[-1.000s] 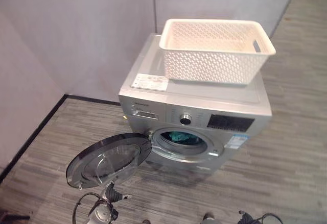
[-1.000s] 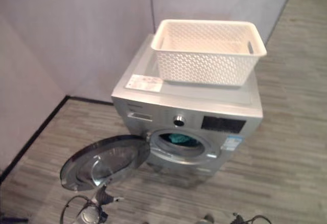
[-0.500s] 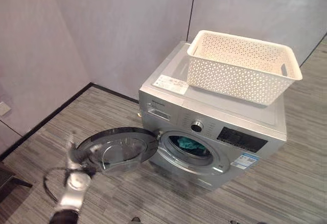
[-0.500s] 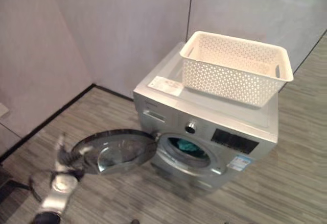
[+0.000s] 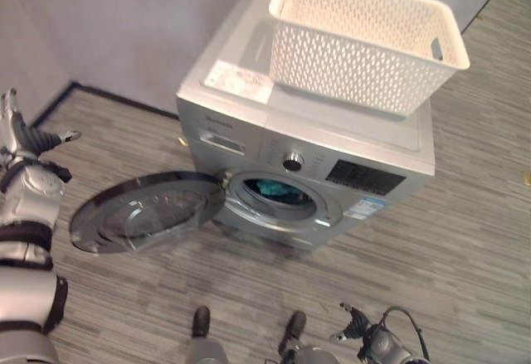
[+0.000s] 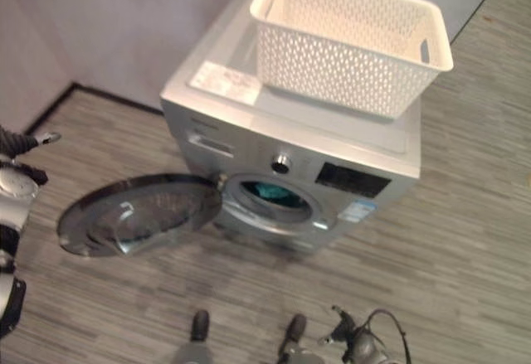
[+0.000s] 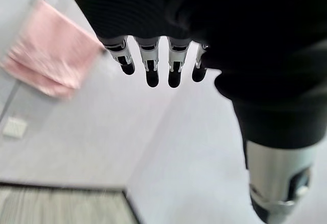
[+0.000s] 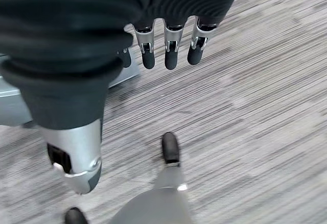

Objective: Grab the laundry basket,head to the washer,open it,put in the laundry and shut it.

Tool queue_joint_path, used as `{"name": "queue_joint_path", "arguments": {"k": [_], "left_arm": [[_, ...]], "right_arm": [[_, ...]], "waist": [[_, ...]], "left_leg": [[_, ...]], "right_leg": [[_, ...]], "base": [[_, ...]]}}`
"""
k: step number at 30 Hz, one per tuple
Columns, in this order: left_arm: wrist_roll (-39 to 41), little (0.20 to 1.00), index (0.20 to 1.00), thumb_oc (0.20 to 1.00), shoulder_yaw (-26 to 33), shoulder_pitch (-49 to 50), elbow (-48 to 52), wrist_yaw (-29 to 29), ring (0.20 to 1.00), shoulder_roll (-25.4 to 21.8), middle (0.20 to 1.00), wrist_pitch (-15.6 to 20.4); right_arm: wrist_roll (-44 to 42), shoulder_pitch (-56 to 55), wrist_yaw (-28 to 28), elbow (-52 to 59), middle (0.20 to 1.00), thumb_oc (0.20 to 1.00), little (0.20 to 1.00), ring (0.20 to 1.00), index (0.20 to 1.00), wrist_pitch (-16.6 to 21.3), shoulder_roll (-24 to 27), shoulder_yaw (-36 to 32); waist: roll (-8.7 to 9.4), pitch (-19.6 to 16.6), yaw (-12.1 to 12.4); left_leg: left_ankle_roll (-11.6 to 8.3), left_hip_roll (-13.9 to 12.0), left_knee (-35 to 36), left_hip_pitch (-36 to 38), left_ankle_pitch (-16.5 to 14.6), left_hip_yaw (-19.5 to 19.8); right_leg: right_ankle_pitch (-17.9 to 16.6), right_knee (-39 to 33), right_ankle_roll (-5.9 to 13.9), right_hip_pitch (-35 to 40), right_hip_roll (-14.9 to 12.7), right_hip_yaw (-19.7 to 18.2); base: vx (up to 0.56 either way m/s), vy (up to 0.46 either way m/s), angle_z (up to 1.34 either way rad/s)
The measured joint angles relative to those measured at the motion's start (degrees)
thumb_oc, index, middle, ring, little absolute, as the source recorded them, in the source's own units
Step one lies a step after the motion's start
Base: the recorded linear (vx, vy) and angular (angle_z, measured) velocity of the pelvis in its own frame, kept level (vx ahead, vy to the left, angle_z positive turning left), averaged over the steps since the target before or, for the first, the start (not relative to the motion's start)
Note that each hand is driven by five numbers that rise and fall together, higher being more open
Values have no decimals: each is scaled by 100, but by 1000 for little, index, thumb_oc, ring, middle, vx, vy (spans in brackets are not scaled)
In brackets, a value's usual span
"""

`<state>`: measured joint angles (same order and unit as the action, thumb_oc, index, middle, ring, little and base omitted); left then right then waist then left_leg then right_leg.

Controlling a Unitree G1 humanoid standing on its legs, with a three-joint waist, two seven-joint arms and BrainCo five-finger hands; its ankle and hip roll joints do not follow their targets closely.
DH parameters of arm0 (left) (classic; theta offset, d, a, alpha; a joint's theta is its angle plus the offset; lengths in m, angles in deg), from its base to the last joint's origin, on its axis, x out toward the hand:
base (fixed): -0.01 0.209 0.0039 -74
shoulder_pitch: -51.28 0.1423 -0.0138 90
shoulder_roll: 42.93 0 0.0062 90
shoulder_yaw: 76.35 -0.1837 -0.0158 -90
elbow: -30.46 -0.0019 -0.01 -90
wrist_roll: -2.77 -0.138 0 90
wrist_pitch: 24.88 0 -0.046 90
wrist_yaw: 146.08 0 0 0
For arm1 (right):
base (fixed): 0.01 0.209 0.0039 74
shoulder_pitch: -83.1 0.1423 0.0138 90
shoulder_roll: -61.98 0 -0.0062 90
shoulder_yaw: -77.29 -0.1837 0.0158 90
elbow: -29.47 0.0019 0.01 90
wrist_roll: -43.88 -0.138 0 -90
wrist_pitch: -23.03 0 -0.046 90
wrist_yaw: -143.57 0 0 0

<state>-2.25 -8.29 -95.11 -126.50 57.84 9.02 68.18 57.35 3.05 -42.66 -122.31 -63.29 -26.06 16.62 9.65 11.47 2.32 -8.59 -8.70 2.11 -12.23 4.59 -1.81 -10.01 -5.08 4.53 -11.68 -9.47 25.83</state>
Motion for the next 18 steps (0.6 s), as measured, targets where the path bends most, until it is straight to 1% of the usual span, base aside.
{"name": "queue_joint_path", "arguments": {"k": [1,2,4,6,7,9,11,12,13,14,16,17,18], "left_arm": [[7,1000,1000,1000,-173,-276,-214,-112,1000,-8,1000,-5],[18,1000,1000,1000,-316,-549,-421,-269,1000,-11,1000,-8],[53,1000,1000,1000,-330,-612,-385,-368,1000,11,1000,-13],[46,1000,1000,1000,-457,-729,-609,-524,1000,52,1000,-36],[8,1000,1000,1000,-632,-819,-788,-578,1000,58,1000,-79],[-46,1000,1000,1000,-640,-1104,-1053,-694,1000,38,1000,-124],[-170,1000,1000,1000,-649,-1413,-1336,-764,1000,1,1000,-224],[-325,1000,1000,1000,-779,-1479,-1484,-855,1000,-5,1000,-269],[-697,1000,1000,1000,-1029,-1466,-1518,-1093,1000,-32,1000,-340],[-928,1000,1000,1000,-1229,-1438,-1507,-1246,1000,-96,1000,-337],[-1146,1000,1000,1000,-1235,-1403,-1490,-1475,1000,-160,1000,-365],[-1214,1000,1000,1000,-1192,-1318,-1479,-1686,1000,-236,1000,-451],[-1272,1000,1000,1000,-1197,-1302,-1460,-1761,1000,-279,1000,-457]], "right_arm": [[-33,82,2,49,1000,1000,1000,1000,1000,0,-11,11],[-110,162,2,181,1000,1000,1000,1000,1000,3,-15,166],[-148,174,2,273,1000,1000,1000,1000,1000,12,-22,226],[-210,275,1,423,1000,1000,1000,1000,1000,11,-30,282],[-255,288,1,553,1000,1000,1000,1000,1000,11,20,398],[-265,328,2,844,1000,1000,1000,1000,1000,7,80,483],[-292,414,13,1072,1000,1000,1000,1000,1000,9,87,635],[-350,434,23,1178,1000,1000,1000,1000,1000,13,90,688],[-365,494,49,1360,1000,1000,1000,1000,1000,32,107,717],[-364,541,69,1473,1000,1000,1000,1000,1000,12,168,812],[-361,571,160,1672,1000,1000,1000,1000,1000,-5,246,879],[-363,556,249,2025,1000,1000,1000,1000,1000,-8,332,866],[-363,566,278,2085,1000,1000,1000,1000,1000,-3,357,860]], "waist": [[95,93,-12],[235,186,-85],[322,261,-132],[396,442,-199],[403,439,-240],[415,468,-279],[404,476,-313],[404,476,-326],[403,476,-328],[403,476,-333],[405,475,-336],[435,450,-337],[449,441,-327]], "left_leg": [[-18,-12,11,-53,18,-19],[-37,-45,5,-139,31,-31],[-46,-88,11,-193,40,-44],[-50,-151,22,-264,37,-58],[-56,-177,14,-384,42,-48],[-88,-218,10,-578,68,-40],[-92,-265,16,-611,70,-39],[-94,-280,20,-591,68,-47],[-98,-288,24,-583,55,-51],[-98,-287,28,-585,44,-59],[-93,-281,27,-579,35,-73],[-92,-275,30,-580,16,-133],[-91,-272,31,-581,12,-164]], "right_leg": [[-32,0,-19,-88,35,-35],[-57,-1,-51,-187,49,-63],[-61,-1,-61,-250,82,-78],[-77,0,-85,-348,157,-99],[-79,0,-88,-450,176,-99],[-112,2,-134,-641,220,-119],[-122,2,-147,-679,262,-184],[-122,3,-147,-670,274,-187],[-115,2,-154,-666,287,-192],[-115,2,-154,-675,302,-199],[-115,2,-154,-679,308,-235],[-113,2,-151,-723,307,-330],[-108,2,-145,-742,305,-367]], "base": [[-39,-16,-14],[-19,-29,-16],[-26,-16,-7],[-38,-19,-6],[-38,-30,-7],[-9,-17,0],[-1,-5,-2],[5,-17,-4],[4,-28,-4],[0,0,0],[-6,-3,-5],[-4,-13,-14],[-3,-4,-15]]}}
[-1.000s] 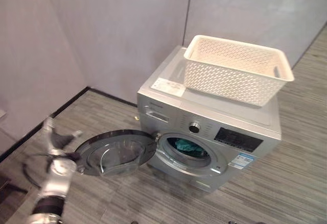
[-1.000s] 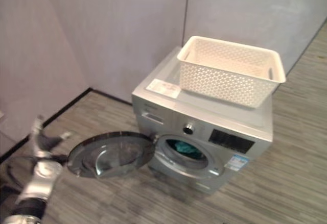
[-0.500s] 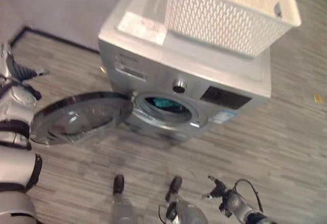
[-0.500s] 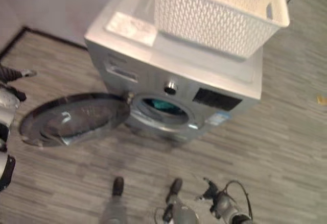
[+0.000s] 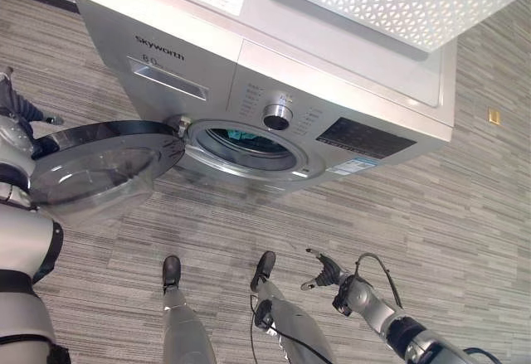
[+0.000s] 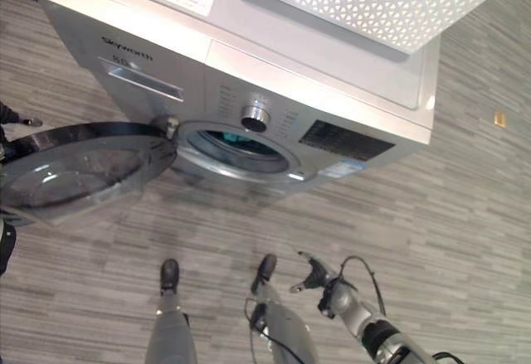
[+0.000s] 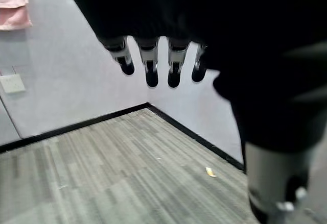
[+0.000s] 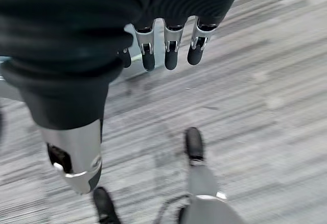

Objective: Grab the laundry basket,head to the washer,open it,put in the laundry and shut it.

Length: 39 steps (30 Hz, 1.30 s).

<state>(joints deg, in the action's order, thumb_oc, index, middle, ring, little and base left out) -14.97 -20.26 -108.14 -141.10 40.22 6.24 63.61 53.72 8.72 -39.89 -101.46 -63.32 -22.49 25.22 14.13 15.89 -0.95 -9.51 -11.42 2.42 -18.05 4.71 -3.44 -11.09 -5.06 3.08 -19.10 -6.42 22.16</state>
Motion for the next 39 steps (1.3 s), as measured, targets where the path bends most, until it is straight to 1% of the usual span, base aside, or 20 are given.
{"name": "queue_joint_path", "arguments": {"k": [3,7,9,12,14,15,17,18,19,22,23,24,25,27,28,30,33,35,36,39], "left_arm": [[-229,1000,1000,1000,121,536,229,-282,1000,-219,1000,-42],[-254,1000,1000,1000,479,1358,403,-458,1000,-105,1000,-144],[-253,1000,1000,1000,535,1892,380,-586,1000,-67,1000,-227],[-242,1000,1000,1000,814,2699,389,-553,1000,233,1000,-272],[-261,1000,1000,1000,869,3182,475,-601,1000,384,1000,-285],[-248,1000,1000,1000,1021,3551,320,-625,1000,543,1000,-286],[-254,1000,1000,1000,1083,4001,407,-673,1000,921,1000,-287],[-172,1000,1000,1000,1300,4413,411,-684,1000,1126,1000,-279],[-15,1000,1000,1000,1317,4662,399,-686,1000,1391,1000,-280],[178,1000,1000,1000,1432,4999,622,-589,1000,2232,1000,-267],[339,1000,1000,1000,1457,5051,797,-529,1000,2538,1000,-182],[380,1000,1000,1000,1394,5058,1005,-493,1000,2583,1000,-192],[383,1000,1000,1000,1324,5073,1195,-470,1000,2560,1000,-151],[625,1000,1000,1000,1445,5386,2237,-381,1000,2302,1000,-218],[673,1000,1000,1000,1526,5472,2493,-324,1000,2182,1000,-90],[1021,1000,1000,1000,1691,5369,2748,-267,1000,2272,1000,61],[1293,1000,1000,1000,1714,4950,2390,-216,1000,2670,1000,227],[1297,1000,1000,1000,1570,4434,2072,-169,1000,3096,1000,243],[1297,1000,1000,1000,1555,4353,2037,-153,1000,3185,1000,250],[1319,1000,1000,1000,1210,3650,1827,-2,1000,3540,1000,289]], "right_arm": [[0,-101,120,481,1000,1000,1000,1000,1000,11,218,-35],[20,-464,274,380,1000,1000,1000,1000,1000,-71,396,-78],[49,-707,350,395,1000,1000,1000,1000,1000,-144,508,-138],[65,-1002,415,597,1000,1000,1000,1000,1000,-162,744,-264],[142,-1045,519,639,1000,1000,1000,1000,1000,-172,782,-441],[174,-1047,498,639,1000,1000,1000,1000,1000,-159,828,-532],[232,-1067,585,635,1000,1000,1000,1000,1000,-167,920,-647],[236,-1062,621,644,1000,1000,1000,1000,1000,-169,932,-789],[243,-1098,620,677,1000,1000,1000,1000,1000,-167,980,-859],[259,-1287,651,666,1000,1000,1000,1000,1000,-159,1006,-1115],[283,-1322,653,617,1000,1000,1000,1000,1000,-152,1017,-1141],[287,-1304,673,636,1000,1000,1000,1000,1000,-151,1026,-1143],[288,-1301,697,646,1000,1000,1000,1000,1000,-144,1035,-1143],[289,-1285,757,818,1000,1000,1000,1000,1000,-105,1208,-1142],[289,-1315,758,887,1000,1000,1000,1000,1000,-101,1311,-1144],[288,-1346,835,887,1000,1000,1000,1000,1000,-90,1597,-1149],[305,-1415,857,810,1000,1000,1000,1000,1000,-90,1814,-1229],[447,-1272,825,614,1000,1000,1000,1000,1000,-95,1995,-1512],[449,-1204,792,536,1000,1000,1000,1000,1000,-97,2029,-1538],[449,-1197,562,137,1000,1000,1000,1000,1000,-49,2040,-1625]], "waist": [[-10,-43,-47],[-89,-336,-115],[-100,-511,-151],[-249,-717,-179],[-302,-739,-208],[-357,-794,-212],[-436,-837,-258],[-452,-843,-242],[-465,-848,-292],[-434,-868,-348],[-384,-889,-444],[-365,-900,-459],[-354,-908,-433],[-387,-883,-460],[-393,-879,-440],[-622,-735,-449],[-887,-558,-379],[-1115,-353,-394],[-1144,-329,-464],[-1191,-294,-516]], "left_leg": [[3,2,-3,13,-5,-46],[4,-10,51,55,-4,-72],[5,2,153,243,-2,-223],[21,2,277,534,-15,-394],[30,7,281,695,-28,-507],[20,-1,283,842,-84,-626],[42,-6,283,898,-98,-675],[38,-4,283,1019,-104,-833],[45,-8,283,1067,-118,-865],[53,-56,283,1133,-131,-961],[24,-96,286,1145,-118,-979],[-12,-125,287,1134,-94,-1027],[-9,-168,286,1158,-96,-1135],[-60,-328,286,1253,-111,-1370],[-72,-399,287,1267,-110,-1451],[-186,-633,285,1293,-87,-1474],[-236,-827,282,1263,-50,-1461],[-214,-922,282,1180,-5,-1467],[-231,-912,279,1199,6,-1464],[-312,-894,259,1149,58,-1446]], "right_leg": [[45,-2,60,-17,-2,-131],[68,-2,89,-22,11,-158],[63,-1,85,21,10,-274],[62,-2,85,162,11,-427],[68,-4,92,244,29,-515],[91,-33,124,317,39,-630],[157,-50,188,332,51,-716],[135,-50,187,349,49,-854],[131,-51,189,372,44,-888],[157,-52,165,401,75,-939],[149,-52,172,368,151,-984],[142,-51,182,335,198,-1032],[136,-52,175,296,241,-1105],[128,-52,180,235,424,-1249],[139,-51,163,211,492,-1301],[173,-51,127,217,696,-1272],[173,-50,29,188,909,-1247],[100,1,-192,100,1001,-1232],[91,1,-216,100,1010,-1248],[136,0,-248,132,966,-1133]], "base": [[29,-13,-9],[47,-12,-5],[39,-4,-23],[29,-9,-24],[43,-8,-30],[49,-11,-33],[28,-13,-29],[35,-41,-39],[22,-49,-36],[-15,-75,-13],[-67,-142,-21],[-64,-138,-33],[-53,-137,-50],[-44,-124,-61],[-50,-197,-40],[-72,-207,-20],[-100,-73,-5],[-80,-35,-8],[-54,-67,-6],[-61,-68,18]]}}
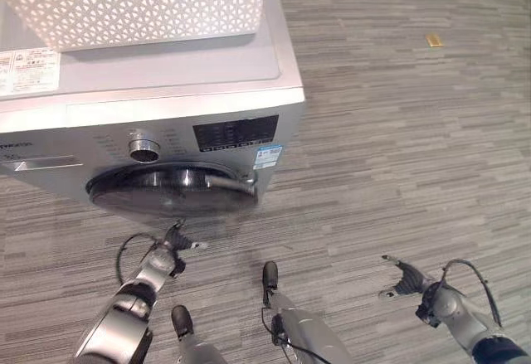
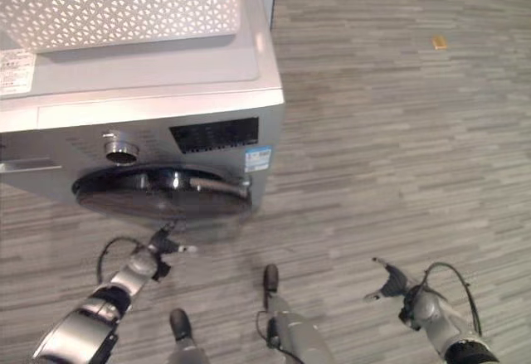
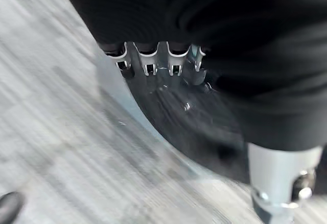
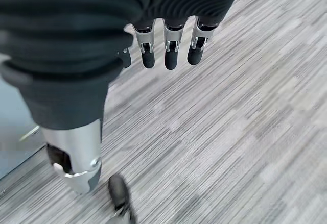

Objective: Grab the laundry basket,head to the washer,open it,put in the laundry and shut it.

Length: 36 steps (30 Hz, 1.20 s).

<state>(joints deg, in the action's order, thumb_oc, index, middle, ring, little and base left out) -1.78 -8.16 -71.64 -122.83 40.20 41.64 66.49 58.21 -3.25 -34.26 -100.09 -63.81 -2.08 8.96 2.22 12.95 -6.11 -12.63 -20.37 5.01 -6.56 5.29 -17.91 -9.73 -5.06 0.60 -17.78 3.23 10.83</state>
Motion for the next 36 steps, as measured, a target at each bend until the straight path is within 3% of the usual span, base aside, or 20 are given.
{"name": "queue_joint_path", "arguments": {"k": [3,7,10,13,18,22,27,30,36], "left_arm": [[10,1000,1000,1000,-270,-476,574,224,1000,129,1000,27],[-39,1000,1000,1000,-349,113,1975,443,1000,-133,1000,318],[-280,1000,1000,1000,-289,325,1951,677,1000,-324,1000,408],[-329,1000,1000,1000,47,679,2321,783,1000,-458,1000,513],[85,1000,1000,1000,703,2318,3313,742,1000,-478,1000,905],[764,1000,1000,1000,838,3511,2945,221,1000,-159,1000,1310],[1133,1000,1000,1000,1040,4287,1901,-60,1000,244,1000,1323],[1111,1000,1000,1000,1164,4696,1334,-39,1000,376,1000,1327],[1073,1000,1000,1000,1609,4510,-99,149,1000,578,1000,1271]], "right_arm": [[2,6,-218,-304,1000,1000,1000,1000,1000,21,-196,-9],[-1,-86,-353,38,1000,1000,1000,1000,1000,91,-402,-3],[-1,-81,-357,331,1000,1000,1000,1000,1000,221,-553,28],[-5,-30,-420,327,1000,1000,1000,1000,1000,313,-670,43],[-5,-34,-457,-40,1000,1000,1000,1000,1000,315,-958,46],[-9,-126,-478,-540,1000,1000,1000,1000,1000,308,-1150,-117],[-23,-429,-585,-1047,1000,1000,1000,1000,1000,319,-1633,-289],[-120,-793,-617,-1378,1000,1000,1000,1000,1000,325,-1983,-436],[-461,-1004,-740,-1959,1000,1000,1000,1000,1000,328,-2489,-528]], "waist": [[-10,198,-73],[-93,321,-80],[-126,341,-47],[-126,341,34],[-174,340,262],[-342,230,554],[-448,-41,847],[-395,-369,1009],[-178,-794,1040]], "left_leg": [[-54,20,-32,-34,34,49],[-20,59,15,303,11,-38],[38,79,17,417,-28,-93],[65,100,17,459,-47,-108],[79,128,19,802,-58,-58],[187,271,19,947,-161,123],[260,505,19,947,-232,487],[348,700,19,943,-288,748],[462,943,15,843,-354,1102]], "right_leg": [[29,-1,36,118,-66,206],[87,-18,71,387,-90,101],[89,-6,66,475,-102,78],[89,-4,67,517,-122,68],[206,-26,92,937,-165,135],[312,-50,178,1263,-347,381],[375,-49,327,1505,-618,676],[438,-51,464,1683,-833,911],[472,-51,594,1845,-1095,1223]], "base": [[-14,-39,33],[17,6,-4],[22,8,-6],[44,43,-2],[65,47,11],[57,18,36],[26,1,42],[12,4,48],[6,18,30]]}}
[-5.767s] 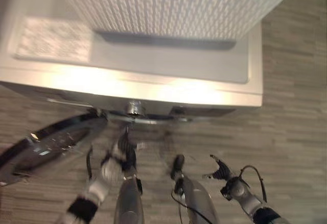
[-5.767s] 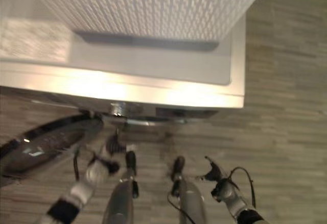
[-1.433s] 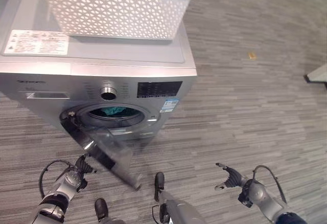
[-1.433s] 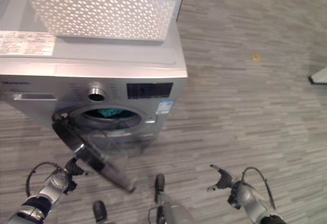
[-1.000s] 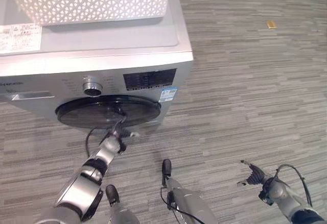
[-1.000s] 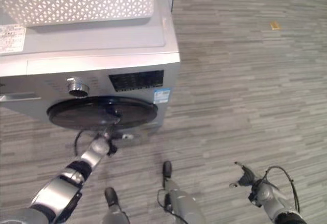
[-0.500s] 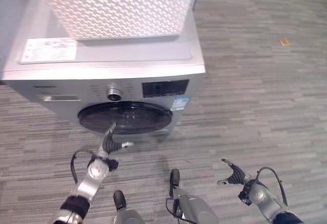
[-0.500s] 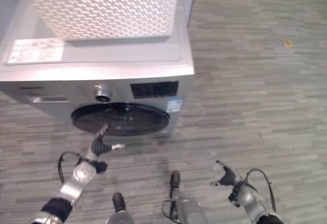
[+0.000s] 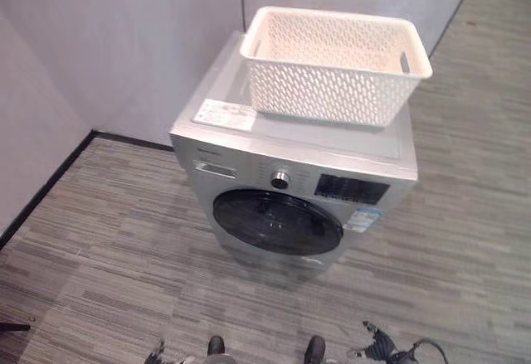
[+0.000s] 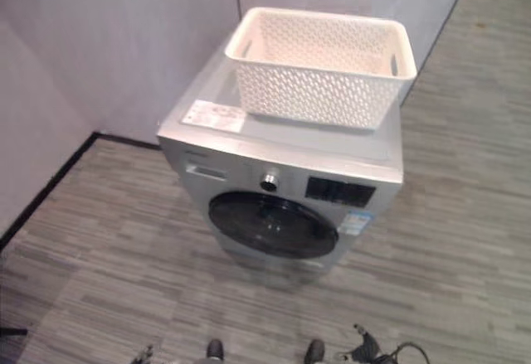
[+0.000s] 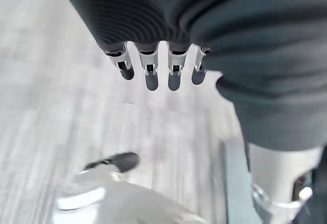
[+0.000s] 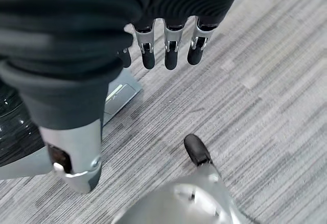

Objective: Grab the laundry basket,head to the washer,open it,put in the laundry and shut it.

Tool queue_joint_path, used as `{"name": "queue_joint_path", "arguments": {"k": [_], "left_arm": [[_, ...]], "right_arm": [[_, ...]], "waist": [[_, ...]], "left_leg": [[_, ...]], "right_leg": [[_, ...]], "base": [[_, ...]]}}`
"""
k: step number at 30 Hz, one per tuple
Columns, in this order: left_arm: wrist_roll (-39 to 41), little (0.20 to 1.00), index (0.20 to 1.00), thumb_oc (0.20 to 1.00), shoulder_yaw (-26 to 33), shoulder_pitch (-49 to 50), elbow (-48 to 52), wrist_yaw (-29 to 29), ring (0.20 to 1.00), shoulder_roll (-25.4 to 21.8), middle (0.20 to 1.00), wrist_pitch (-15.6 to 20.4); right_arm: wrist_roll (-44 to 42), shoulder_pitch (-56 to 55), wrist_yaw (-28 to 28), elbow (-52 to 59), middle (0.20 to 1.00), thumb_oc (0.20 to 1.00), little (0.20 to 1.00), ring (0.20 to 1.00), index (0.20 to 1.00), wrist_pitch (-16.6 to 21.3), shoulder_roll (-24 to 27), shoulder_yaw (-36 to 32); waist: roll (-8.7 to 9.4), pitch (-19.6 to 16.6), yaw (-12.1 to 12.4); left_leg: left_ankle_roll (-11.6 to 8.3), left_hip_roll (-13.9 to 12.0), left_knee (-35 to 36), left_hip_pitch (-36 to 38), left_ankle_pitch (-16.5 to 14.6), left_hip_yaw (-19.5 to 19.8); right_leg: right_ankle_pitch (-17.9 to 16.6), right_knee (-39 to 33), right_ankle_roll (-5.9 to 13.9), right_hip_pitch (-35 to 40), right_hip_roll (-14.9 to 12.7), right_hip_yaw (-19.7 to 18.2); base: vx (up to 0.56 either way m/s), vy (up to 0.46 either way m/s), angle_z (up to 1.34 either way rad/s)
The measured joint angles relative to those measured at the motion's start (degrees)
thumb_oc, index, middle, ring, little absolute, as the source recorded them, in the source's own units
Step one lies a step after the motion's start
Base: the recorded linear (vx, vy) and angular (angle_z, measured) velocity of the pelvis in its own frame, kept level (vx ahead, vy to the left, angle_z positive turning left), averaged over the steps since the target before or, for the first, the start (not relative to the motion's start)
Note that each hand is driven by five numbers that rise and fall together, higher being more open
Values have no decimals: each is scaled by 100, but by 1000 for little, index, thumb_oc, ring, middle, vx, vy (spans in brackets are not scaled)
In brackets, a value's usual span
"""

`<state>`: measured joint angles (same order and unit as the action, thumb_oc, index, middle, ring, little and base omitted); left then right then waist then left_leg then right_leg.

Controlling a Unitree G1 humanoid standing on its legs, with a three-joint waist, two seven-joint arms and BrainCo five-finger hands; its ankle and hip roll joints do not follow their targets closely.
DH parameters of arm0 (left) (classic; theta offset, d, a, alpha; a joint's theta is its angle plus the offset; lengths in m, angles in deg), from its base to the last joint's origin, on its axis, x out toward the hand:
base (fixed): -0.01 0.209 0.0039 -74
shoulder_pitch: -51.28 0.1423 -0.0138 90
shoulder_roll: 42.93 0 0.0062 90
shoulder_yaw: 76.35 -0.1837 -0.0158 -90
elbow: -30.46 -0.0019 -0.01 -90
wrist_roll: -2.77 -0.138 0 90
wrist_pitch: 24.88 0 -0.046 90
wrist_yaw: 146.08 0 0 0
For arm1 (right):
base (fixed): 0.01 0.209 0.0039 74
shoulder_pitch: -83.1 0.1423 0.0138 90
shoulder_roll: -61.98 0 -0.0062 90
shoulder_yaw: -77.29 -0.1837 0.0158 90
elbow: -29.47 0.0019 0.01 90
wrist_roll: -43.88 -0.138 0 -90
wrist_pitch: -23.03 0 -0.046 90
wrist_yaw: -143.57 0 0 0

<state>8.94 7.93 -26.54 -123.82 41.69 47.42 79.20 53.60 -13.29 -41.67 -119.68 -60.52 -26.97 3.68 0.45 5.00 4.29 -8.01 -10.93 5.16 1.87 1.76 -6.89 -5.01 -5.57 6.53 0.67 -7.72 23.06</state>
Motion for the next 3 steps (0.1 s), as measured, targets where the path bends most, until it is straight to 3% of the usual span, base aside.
{"name": "queue_joint_path", "arguments": {"k": [3], "left_arm": [[-54,1000,1000,1000,-66,-164,-405,-15,1000,108,1000,-41]], "right_arm": [[-114,-44,-78,-561,1000,1000,1000,1000,1000,-16,-237,-1]], "waist": [[94,-241,16]], "left_leg": [[90,168,-17,39,-44,130]], "right_leg": [[4,0,100,141,-157,126]], "base": [[16,44,27]]}}
